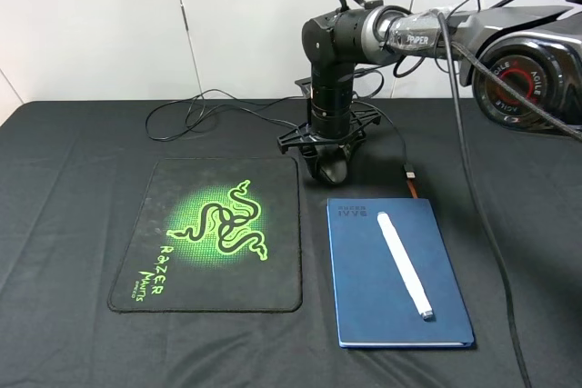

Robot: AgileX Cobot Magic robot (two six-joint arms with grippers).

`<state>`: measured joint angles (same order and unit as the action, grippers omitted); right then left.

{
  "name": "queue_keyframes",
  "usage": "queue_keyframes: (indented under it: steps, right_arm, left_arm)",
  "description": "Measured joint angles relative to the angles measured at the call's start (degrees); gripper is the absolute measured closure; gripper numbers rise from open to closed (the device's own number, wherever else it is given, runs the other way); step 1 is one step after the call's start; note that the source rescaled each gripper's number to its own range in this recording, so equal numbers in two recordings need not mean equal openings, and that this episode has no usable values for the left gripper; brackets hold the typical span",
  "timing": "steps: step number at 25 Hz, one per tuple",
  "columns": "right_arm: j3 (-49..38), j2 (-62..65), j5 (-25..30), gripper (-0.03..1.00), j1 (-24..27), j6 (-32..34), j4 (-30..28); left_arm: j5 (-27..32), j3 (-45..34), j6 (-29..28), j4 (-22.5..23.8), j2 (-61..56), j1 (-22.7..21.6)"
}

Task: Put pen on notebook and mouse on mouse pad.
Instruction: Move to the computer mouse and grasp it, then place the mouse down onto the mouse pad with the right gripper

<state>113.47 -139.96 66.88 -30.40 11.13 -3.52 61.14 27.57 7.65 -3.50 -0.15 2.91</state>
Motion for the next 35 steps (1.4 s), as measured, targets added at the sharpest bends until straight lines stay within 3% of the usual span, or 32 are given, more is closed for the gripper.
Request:
queue_keyframes:
  steps: [14,35]
  right_arm:
    - [0.0,8.4,2.8,0.41,-1.2,0.2,5.7]
    - [0.1,8.7,1.7,0.41,-23.7,2.4,6.6]
  left_arm:
    - [0.0,0.0,0.0,0.0,0.0,0.0]
    - [0.0,0.0,0.0,0.0,0.0,0.0]
